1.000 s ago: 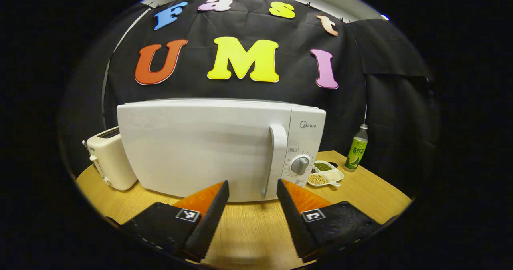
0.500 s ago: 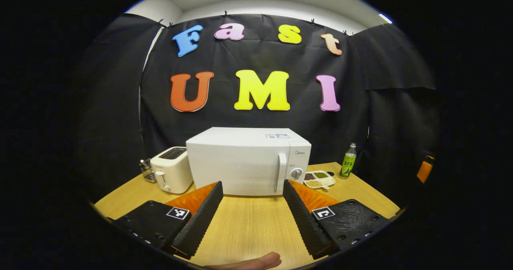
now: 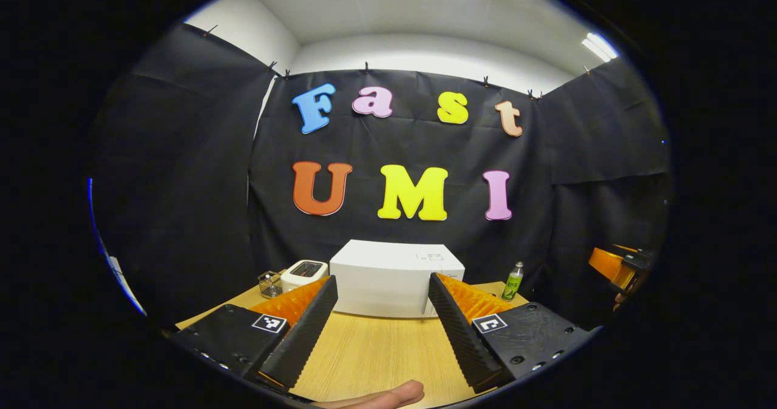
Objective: Open the microwave oven with the left hand, put the food in, and close the microwave oven.
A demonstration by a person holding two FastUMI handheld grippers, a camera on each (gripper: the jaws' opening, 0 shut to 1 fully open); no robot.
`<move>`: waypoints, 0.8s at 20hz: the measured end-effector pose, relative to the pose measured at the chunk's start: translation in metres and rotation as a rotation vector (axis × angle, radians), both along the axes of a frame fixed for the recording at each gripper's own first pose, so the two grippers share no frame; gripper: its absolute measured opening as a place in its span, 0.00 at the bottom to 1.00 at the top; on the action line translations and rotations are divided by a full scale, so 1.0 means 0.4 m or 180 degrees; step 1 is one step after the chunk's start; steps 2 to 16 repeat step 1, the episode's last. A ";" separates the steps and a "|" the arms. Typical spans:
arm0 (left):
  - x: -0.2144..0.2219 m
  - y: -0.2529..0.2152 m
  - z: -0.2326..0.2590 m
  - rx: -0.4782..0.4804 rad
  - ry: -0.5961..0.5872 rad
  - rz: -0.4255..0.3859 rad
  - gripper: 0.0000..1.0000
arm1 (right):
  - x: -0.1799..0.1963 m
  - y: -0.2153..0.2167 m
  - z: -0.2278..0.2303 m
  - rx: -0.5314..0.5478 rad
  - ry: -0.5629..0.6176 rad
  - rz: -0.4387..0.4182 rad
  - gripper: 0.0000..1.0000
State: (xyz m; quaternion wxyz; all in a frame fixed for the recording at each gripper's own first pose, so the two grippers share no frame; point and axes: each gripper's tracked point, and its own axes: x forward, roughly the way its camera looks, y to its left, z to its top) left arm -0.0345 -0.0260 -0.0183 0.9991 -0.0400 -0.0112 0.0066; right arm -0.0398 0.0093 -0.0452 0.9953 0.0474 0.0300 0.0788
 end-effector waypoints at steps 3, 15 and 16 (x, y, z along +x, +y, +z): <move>-0.020 0.019 0.012 -0.0022 -0.0047 0.0030 0.95 | -0.007 0.000 0.021 0.0029 -0.0036 -0.0004 1.00; -0.020 0.019 0.012 -0.0022 -0.0047 0.0030 0.95 | -0.007 0.000 0.021 0.0029 -0.0036 -0.0004 1.00; -0.020 0.019 0.012 -0.0022 -0.0047 0.0030 0.95 | -0.007 0.000 0.021 0.0029 -0.0036 -0.0004 1.00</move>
